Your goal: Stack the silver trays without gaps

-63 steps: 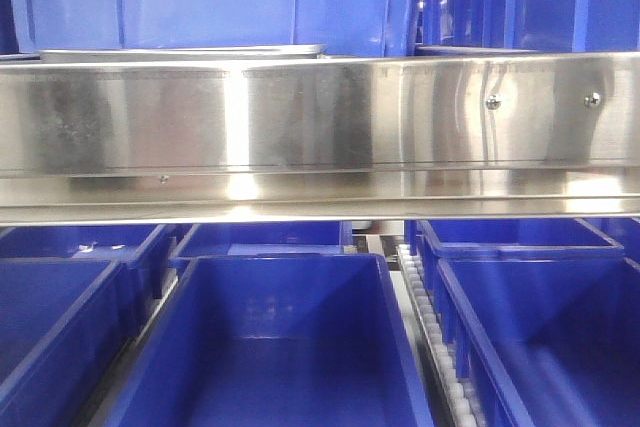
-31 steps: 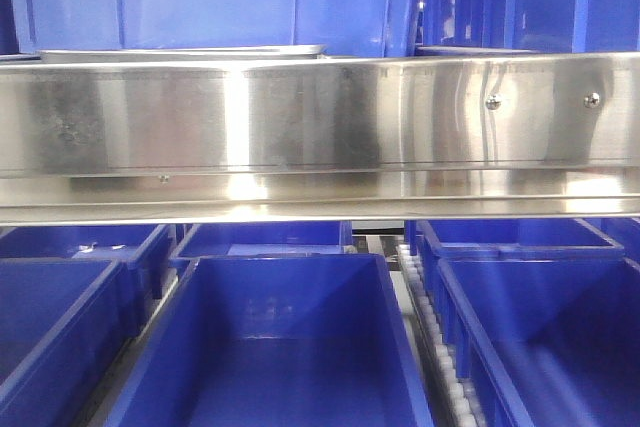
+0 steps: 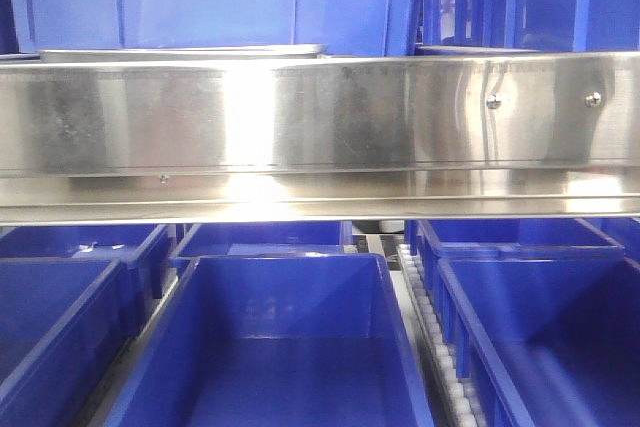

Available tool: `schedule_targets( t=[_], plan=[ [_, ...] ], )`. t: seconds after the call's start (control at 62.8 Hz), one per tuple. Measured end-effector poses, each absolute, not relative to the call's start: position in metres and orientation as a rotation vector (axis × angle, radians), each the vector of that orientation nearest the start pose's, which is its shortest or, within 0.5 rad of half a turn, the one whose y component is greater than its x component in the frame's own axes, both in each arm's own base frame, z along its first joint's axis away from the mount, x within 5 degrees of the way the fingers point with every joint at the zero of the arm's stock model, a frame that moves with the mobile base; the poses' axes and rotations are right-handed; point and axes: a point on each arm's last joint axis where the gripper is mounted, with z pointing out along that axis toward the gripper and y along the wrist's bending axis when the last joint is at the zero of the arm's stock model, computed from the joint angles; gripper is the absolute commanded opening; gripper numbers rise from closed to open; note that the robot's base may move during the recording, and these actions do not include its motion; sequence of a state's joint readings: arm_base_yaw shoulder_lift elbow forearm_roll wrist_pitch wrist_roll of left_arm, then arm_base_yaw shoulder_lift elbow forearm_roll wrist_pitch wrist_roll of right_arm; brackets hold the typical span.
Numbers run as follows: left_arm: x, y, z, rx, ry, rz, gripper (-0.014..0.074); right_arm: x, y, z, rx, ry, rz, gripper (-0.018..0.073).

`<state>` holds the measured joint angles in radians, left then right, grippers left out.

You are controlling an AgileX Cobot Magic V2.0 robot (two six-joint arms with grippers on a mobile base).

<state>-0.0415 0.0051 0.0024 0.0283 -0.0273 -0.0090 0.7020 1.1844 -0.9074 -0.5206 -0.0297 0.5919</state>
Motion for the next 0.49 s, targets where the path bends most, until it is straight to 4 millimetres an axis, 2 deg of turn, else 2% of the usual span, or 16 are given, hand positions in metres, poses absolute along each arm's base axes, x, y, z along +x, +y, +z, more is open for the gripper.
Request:
schedule_targets(
  t=[0.335,0.494],
  plan=[
    [0.056,-0.002,0.215,0.045,1.463,-0.019,-0.0006,0.204,0.175,0.359,-0.559,1.679,0.578,-0.0079],
    [0.056,-0.002,0.215,0.045,1.463,-0.019,-0.0006,0.189,0.159,0.37,-0.538,1.651,0.569,-0.0079]
  ],
)
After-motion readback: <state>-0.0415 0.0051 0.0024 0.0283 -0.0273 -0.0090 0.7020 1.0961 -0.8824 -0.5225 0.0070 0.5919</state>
